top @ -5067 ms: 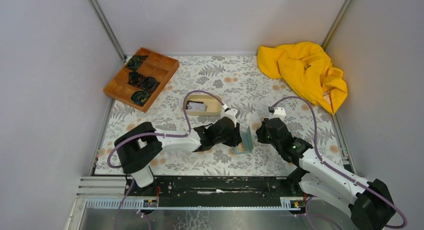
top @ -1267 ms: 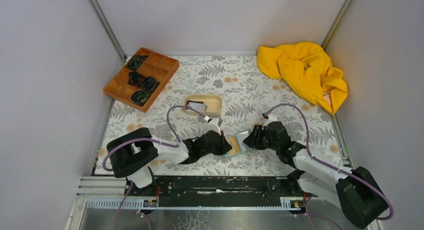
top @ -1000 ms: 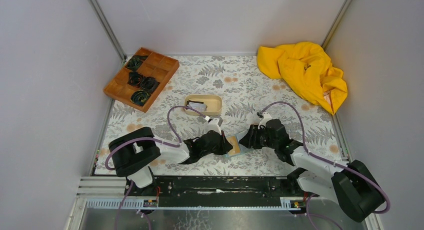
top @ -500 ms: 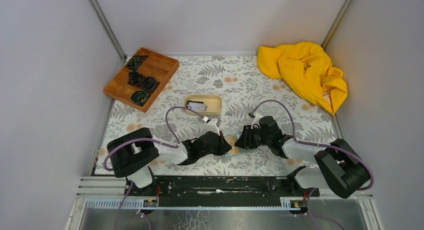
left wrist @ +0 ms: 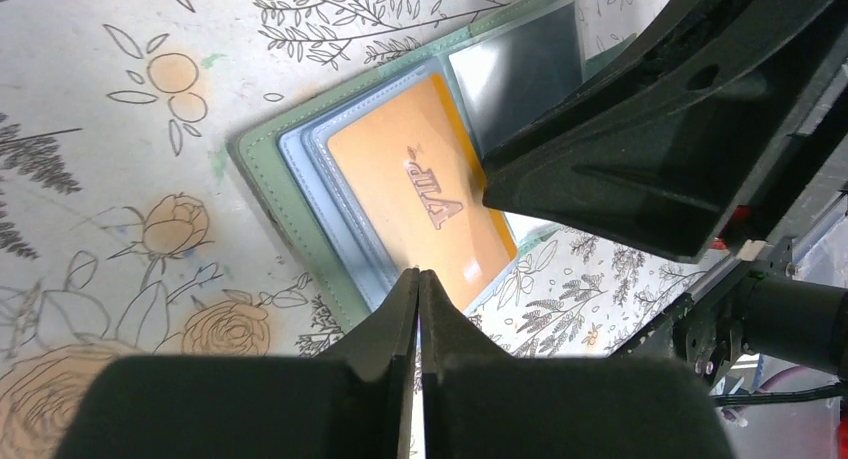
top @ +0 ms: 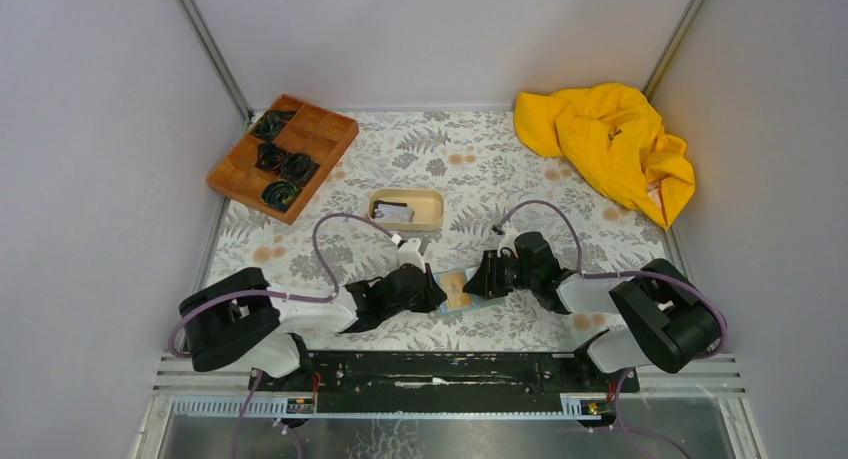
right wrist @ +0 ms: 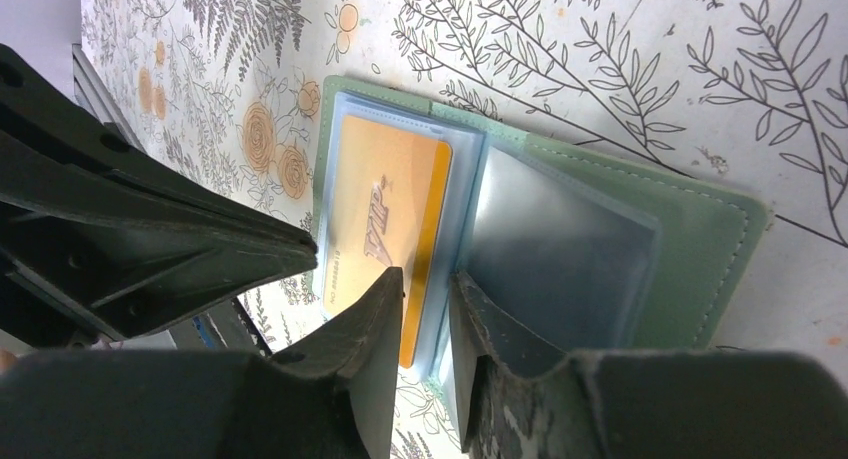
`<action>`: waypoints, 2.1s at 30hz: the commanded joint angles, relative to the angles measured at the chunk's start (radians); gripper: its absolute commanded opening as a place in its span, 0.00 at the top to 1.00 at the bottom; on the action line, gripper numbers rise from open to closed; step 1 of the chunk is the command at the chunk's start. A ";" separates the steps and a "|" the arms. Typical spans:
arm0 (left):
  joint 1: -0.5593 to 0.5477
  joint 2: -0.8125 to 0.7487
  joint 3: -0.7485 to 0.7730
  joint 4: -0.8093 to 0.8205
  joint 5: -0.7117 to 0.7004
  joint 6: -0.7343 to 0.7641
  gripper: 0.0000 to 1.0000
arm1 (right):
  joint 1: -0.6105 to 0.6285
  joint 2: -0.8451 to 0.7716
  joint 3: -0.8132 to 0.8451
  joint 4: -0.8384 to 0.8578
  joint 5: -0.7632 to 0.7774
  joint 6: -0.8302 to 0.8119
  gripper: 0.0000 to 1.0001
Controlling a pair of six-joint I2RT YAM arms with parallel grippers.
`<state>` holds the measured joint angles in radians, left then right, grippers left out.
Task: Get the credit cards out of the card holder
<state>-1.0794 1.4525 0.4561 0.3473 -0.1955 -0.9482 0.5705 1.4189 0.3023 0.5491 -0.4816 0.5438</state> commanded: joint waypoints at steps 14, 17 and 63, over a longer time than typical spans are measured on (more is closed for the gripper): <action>-0.002 0.074 -0.027 0.036 -0.018 -0.033 0.99 | 0.013 0.041 -0.037 0.081 0.003 0.050 0.71; -0.002 0.109 -0.022 0.076 0.003 -0.037 0.99 | 0.012 0.035 -0.038 0.081 -0.001 0.051 0.71; 0.012 0.323 0.137 0.044 0.051 0.022 1.00 | 0.013 -0.274 -0.068 -0.025 -0.161 0.064 0.74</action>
<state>-1.0657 1.6966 0.5892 0.4824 -0.1741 -0.9611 0.5407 1.1416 0.2306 0.5690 -0.4427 0.5850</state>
